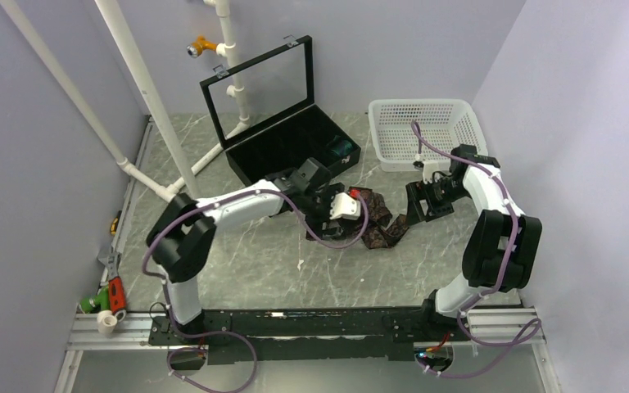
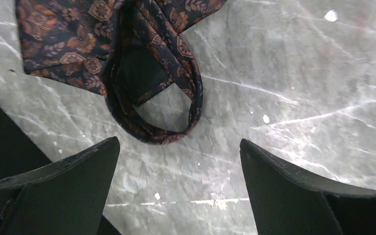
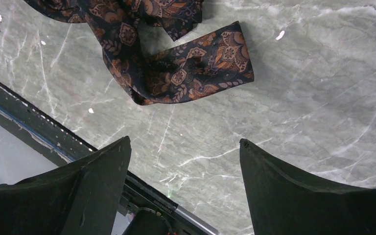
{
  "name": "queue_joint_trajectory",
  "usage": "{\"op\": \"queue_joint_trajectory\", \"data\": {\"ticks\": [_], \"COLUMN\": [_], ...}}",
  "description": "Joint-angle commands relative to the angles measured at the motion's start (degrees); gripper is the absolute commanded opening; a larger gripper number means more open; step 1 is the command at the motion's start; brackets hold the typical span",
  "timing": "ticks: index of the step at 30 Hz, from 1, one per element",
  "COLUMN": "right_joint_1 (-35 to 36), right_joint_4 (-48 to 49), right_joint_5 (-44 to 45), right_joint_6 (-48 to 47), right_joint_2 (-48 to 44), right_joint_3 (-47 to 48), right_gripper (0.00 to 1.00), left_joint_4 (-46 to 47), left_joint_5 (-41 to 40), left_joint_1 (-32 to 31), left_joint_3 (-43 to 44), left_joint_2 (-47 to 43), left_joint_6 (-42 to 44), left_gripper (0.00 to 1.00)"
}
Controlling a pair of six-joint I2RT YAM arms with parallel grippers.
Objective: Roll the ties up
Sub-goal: Place the tie at the center of the board.
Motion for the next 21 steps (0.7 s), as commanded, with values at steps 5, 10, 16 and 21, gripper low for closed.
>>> {"op": "queue_joint_trajectory", "data": {"ticks": [5, 10, 16, 21], "right_joint_1": [0.0, -0.4, -2.6, -4.9], "right_joint_4": [0.9, 0.8, 0.2, -0.6], "right_joint_5": [0.3, -0.5, -1.2, -1.0], "right_joint_6": [0.6, 2.3, 3.8, 2.6], "right_joint_2": [-3.5, -4.5, -4.8, -6.3], "right_joint_3": [1.5, 1.9, 3.9, 4.3], "right_gripper": [0.78, 0.78, 0.78, 0.78], "left_joint_4": [8.4, 11.0, 12.1, 10.5], "left_joint_5": [-7.1, -9.1, -12.1, -16.5], "left_joint_1": [-1.2, -2.5, -4.8, -5.3], "left_joint_3": [7.8, 11.3, 16.5, 20.5], "left_joint_2": [7.6, 11.7, 19.7, 22.3], "left_joint_6": [-5.1, -6.2, -5.9, -5.5], "left_gripper": [0.89, 0.84, 0.75, 0.49]}}
